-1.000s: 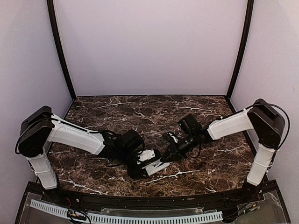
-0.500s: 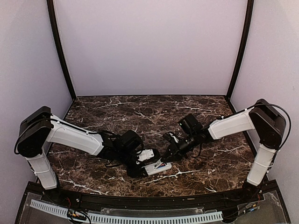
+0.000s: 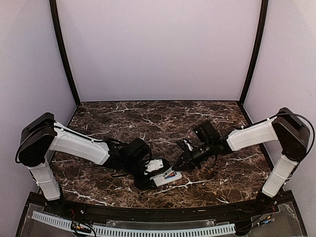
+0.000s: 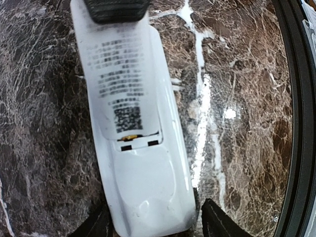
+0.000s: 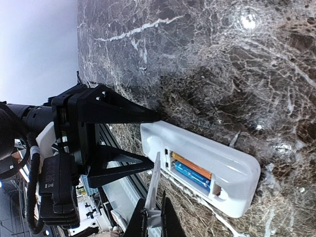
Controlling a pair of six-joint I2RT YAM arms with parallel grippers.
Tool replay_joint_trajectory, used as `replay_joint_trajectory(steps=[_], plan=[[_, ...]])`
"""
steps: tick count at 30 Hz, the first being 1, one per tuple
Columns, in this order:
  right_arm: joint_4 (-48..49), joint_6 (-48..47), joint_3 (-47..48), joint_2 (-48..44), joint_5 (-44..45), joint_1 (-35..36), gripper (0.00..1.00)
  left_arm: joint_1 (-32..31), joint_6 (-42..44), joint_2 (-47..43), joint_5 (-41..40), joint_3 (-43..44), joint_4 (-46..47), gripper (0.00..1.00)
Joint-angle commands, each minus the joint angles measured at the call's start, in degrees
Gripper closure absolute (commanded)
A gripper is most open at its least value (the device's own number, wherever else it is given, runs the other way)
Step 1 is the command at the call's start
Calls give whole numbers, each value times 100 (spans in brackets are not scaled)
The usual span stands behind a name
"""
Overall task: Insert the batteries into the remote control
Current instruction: Load the battery cover onto the remote control without the battery cover.
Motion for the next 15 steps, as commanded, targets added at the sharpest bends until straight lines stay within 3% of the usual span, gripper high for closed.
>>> replay_joint_trajectory(steps=[1, 15], plan=[[526, 335, -251, -116, 297, 90, 100, -55, 115, 173, 215, -209, -258, 38], [372, 190, -252, -136, 467, 224, 100, -55, 115, 229, 221, -148, -324, 58]])
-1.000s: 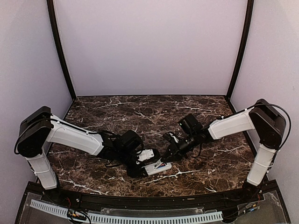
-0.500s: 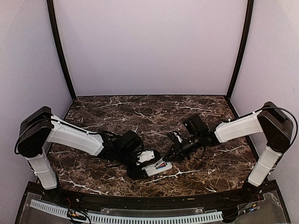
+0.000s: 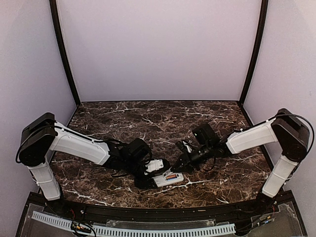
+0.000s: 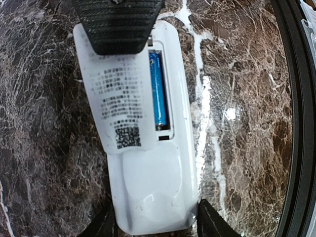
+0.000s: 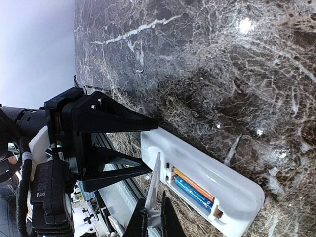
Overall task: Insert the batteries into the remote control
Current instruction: Load the battery cover onto the remote control without the battery cover.
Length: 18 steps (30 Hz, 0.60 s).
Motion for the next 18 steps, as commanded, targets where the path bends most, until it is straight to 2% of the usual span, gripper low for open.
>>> replay_joint_trajectory(steps=[1, 11, 18], plan=[[-181, -138, -66, -179, 172, 23, 100, -55, 21, 207, 163, -111, -430, 59], [-35, -61, -349, -370, 297, -7, 100, -55, 0, 243, 148, -55, -499, 82], [484, 262, -553, -237, 170, -4, 100, -55, -33, 255, 139, -33, -514, 85]])
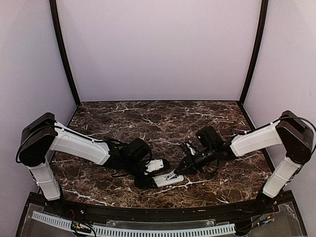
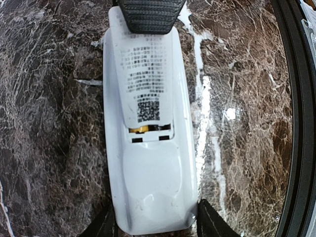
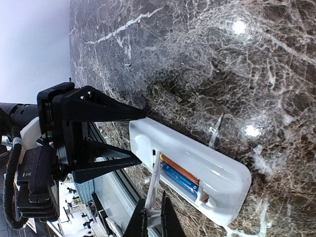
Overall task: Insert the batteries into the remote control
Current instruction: Load the battery cover onto the remote control without the battery cover.
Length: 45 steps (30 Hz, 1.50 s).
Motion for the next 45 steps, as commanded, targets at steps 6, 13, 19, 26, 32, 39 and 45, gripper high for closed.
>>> replay_joint_trajectory(steps=[6, 13, 19, 26, 32, 39, 45], plan=[[808, 447, -276, 51, -93, -3, 100, -55, -27, 257, 141, -43, -508, 85], [1035, 576, -348, 115, -128, 22, 100, -55, -42, 257, 128, -32, -509, 85], [1089, 637, -428, 171, -37, 78, 100, -55, -49, 266, 133, -30, -524, 85], [993, 584, -436, 248, -18, 78, 100, -57, -49, 266, 122, -21, -522, 85], [475, 375, -273, 158, -44, 78, 100, -55, -53, 270, 127, -20, -534, 85], [329, 528, -223, -110, -166, 78, 100, -55, -60, 275, 124, -8, -527, 85], [932, 812, -372, 204, -315, 107, 100, -55, -62, 279, 125, -4, -542, 85]])
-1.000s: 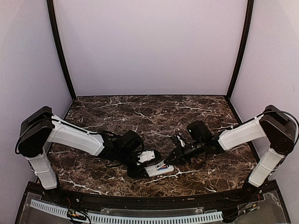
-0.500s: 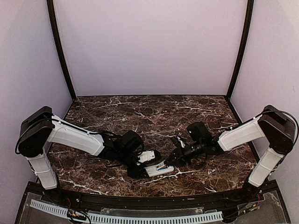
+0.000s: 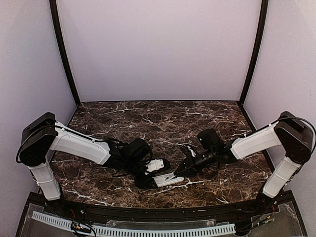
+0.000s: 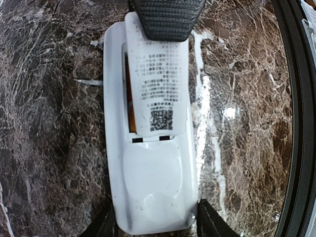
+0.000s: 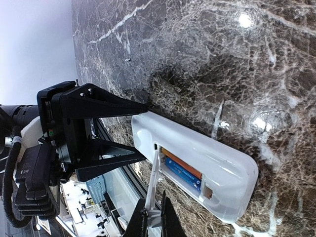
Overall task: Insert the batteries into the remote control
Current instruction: Load the battery cover onto the remote control without the battery cover.
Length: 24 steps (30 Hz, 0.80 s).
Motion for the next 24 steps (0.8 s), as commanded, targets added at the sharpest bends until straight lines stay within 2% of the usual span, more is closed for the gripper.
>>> replay_joint_trajectory(steps=[1, 24], plan=[[548, 304, -81, 270, -189, 84, 100, -55, -64, 250, 121, -67, -458, 85], [500, 280, -198, 331, 165, 96, 100, -55, -68, 284, 116, -25, -510, 86]])
